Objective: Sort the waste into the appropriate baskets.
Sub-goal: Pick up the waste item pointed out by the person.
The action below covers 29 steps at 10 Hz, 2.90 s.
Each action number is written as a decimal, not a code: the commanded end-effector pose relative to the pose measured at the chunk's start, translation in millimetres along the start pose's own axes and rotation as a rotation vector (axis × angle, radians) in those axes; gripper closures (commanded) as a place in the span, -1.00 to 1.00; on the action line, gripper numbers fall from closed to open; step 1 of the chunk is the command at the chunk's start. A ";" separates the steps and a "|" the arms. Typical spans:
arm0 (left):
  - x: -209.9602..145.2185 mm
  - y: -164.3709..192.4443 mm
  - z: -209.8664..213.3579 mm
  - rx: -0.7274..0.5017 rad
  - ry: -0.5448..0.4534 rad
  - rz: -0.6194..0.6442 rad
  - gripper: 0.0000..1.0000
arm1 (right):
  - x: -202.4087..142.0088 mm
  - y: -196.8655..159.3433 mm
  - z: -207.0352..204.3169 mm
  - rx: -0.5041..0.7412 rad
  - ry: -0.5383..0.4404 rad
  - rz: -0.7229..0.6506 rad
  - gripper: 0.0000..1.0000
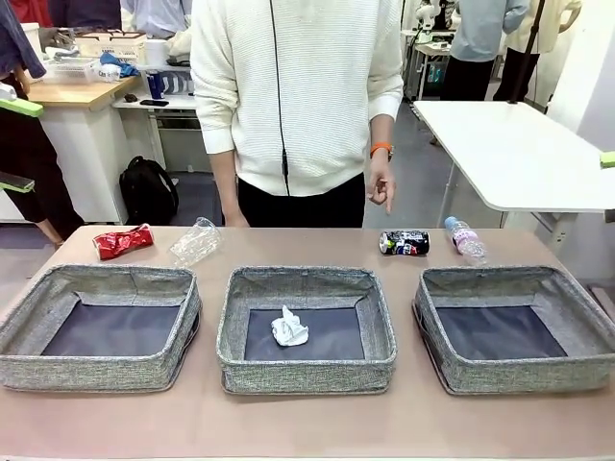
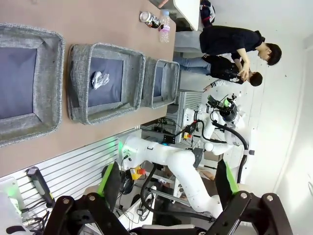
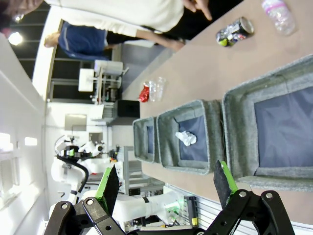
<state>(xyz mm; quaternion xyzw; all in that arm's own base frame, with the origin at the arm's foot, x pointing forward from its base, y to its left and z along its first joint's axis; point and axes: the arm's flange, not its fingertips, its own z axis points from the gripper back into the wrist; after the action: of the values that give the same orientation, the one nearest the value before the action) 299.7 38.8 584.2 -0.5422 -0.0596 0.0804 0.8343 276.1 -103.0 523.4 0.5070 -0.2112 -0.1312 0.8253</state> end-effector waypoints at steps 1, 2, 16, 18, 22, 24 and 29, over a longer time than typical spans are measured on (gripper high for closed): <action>-0.8 -1.0 -1.0 -0.022 0.002 -0.012 -1.00 | 1.6 -0.2 -0.1 0.028 -0.006 0.026 -1.00; -0.8 -1.0 -1.0 -0.022 0.002 -0.012 -1.00 | 1.6 -0.2 -0.1 0.028 -0.006 0.026 -1.00; -0.8 -1.0 -1.0 -0.022 0.002 -0.012 -1.00 | 27.4 82.4 -195.8 -0.437 0.214 1.046 -1.00; -0.8 -1.0 -1.0 -0.022 0.002 -0.012 -1.00 | 29.0 80.9 -210.5 -0.466 0.220 1.162 -1.00; -0.8 -1.0 -1.0 -0.022 0.002 -0.012 -1.00 | 107.6 56.7 -283.4 -0.561 0.564 1.280 -1.00; -0.8 -1.0 -1.0 -0.022 0.002 -0.012 -1.00 | 134.3 35.5 -312.5 -0.569 0.711 1.423 -1.00; -0.8 -1.0 -1.0 -0.022 0.002 -0.012 -1.00 | 201.0 -57.6 -367.5 -0.521 0.746 1.561 -1.00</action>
<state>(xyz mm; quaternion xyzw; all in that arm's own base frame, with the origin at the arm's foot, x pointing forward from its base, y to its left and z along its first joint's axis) 299.8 38.3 583.5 -0.5412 -0.0584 0.0814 0.8349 611.7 74.6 380.7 0.0219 -0.1631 0.5819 0.7964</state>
